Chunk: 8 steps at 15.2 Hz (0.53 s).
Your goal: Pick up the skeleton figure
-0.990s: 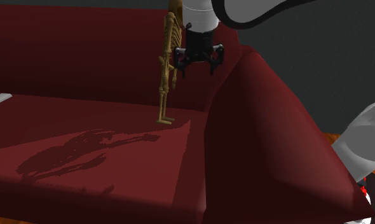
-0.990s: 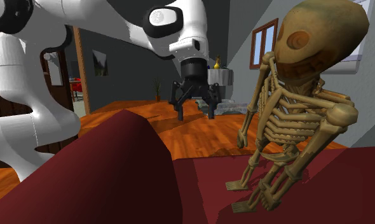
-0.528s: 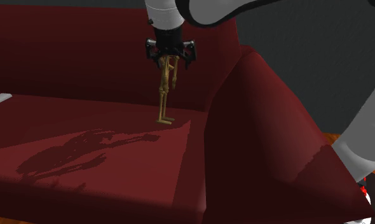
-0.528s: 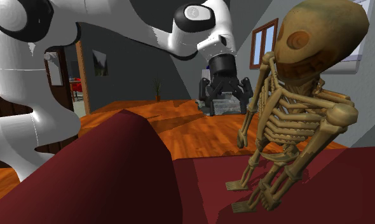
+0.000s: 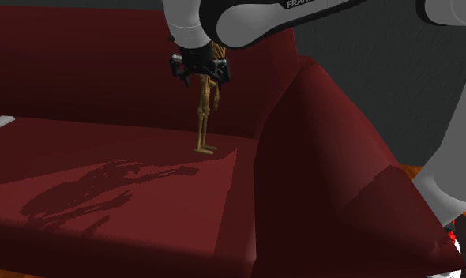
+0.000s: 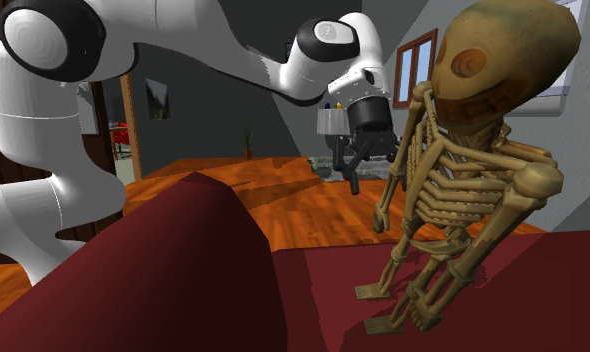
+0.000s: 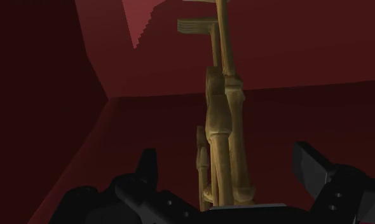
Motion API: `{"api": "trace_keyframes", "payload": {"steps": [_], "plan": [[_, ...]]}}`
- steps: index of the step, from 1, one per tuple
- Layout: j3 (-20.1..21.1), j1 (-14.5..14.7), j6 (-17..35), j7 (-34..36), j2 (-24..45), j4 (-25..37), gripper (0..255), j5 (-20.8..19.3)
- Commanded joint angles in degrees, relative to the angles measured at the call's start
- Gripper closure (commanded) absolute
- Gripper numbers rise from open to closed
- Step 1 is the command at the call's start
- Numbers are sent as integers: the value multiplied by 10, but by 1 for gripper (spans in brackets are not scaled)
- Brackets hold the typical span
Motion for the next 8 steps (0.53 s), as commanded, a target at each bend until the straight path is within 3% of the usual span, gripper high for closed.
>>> {"api": "trace_keyframes", "payload": {"steps": [1, 3, 4, 8], "plan": [[-1, -3, 14, 7, 0, -15, 0, -2], [-1, -3, 17, 9, 0, -19, 0, -3], [-1, -3, 17, 8, 0, -18, 255, -3], [-2, -3, 17, 8, 1, -17, 255, -3]]}}
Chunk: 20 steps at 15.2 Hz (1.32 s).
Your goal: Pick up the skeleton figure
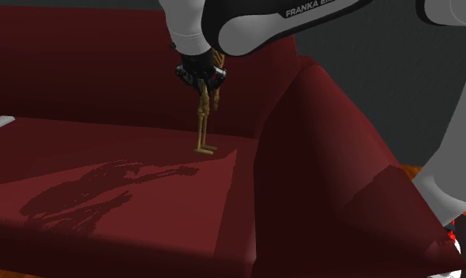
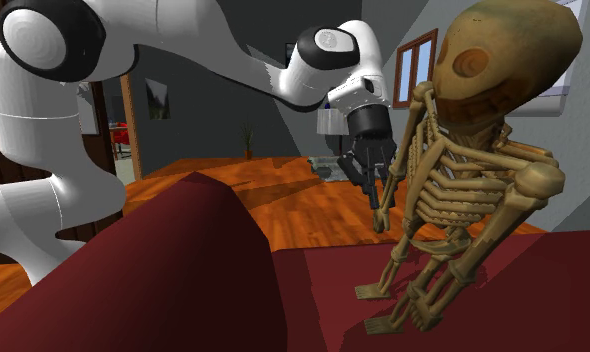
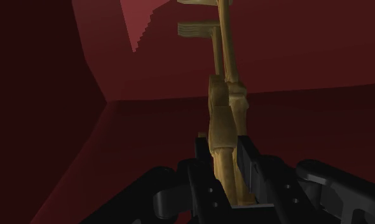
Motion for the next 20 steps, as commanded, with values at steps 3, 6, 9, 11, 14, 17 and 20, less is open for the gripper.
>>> {"api": "trace_keyframes", "payload": {"steps": [3, 6, 9, 11, 14, 17, 20], "plan": [[0, 0, 0, 0, 0, 0, 255, 0], [1, 0, -5, -3, -2, 5, 255, 2], [2, 3, -24, -13, -3, 25, 255, 5], [3, 5, -37, -20, -3, 40, 255, 7], [4, 9, -58, -29, -2, 64, 255, 8], [5, 15, -79, -39, 1, 89, 255, 8], [5, 22, -102, -48, 5, 117, 255, 6]]}}
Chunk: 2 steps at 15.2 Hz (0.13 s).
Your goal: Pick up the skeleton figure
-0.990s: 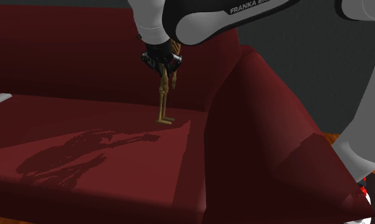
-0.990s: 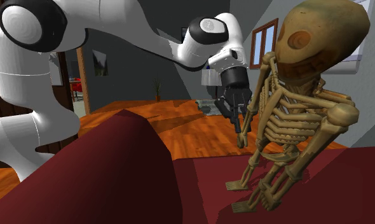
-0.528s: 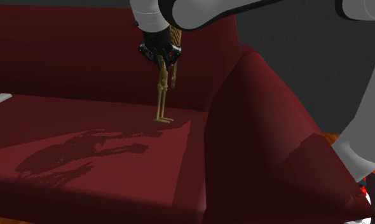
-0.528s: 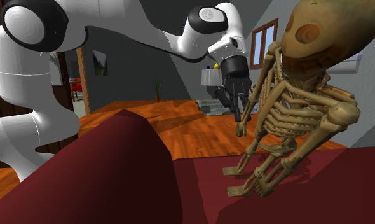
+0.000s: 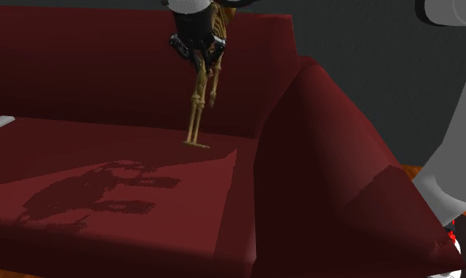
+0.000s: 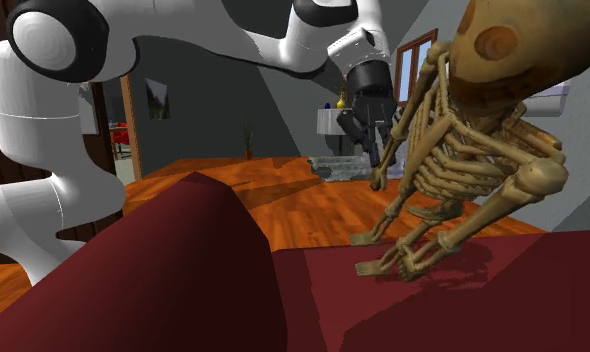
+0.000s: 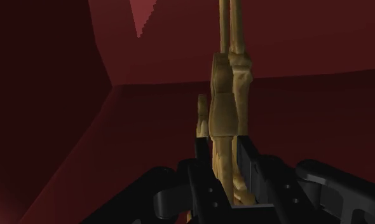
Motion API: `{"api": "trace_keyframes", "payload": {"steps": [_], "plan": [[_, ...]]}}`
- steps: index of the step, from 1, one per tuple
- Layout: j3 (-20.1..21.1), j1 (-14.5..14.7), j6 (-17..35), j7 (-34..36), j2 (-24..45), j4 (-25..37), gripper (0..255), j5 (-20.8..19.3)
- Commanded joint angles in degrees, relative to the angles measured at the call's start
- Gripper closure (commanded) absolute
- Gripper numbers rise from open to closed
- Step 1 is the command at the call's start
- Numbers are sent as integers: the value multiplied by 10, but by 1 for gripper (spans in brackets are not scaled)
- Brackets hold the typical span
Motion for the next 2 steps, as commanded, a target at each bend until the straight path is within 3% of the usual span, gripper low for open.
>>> {"api": "trace_keyframes", "payload": {"steps": [1, 2], "plan": [[-4, 3, -10, -2, 5, 15, 255, -8], [-4, 3, -10, -2, 5, 15, 255, -8]]}}
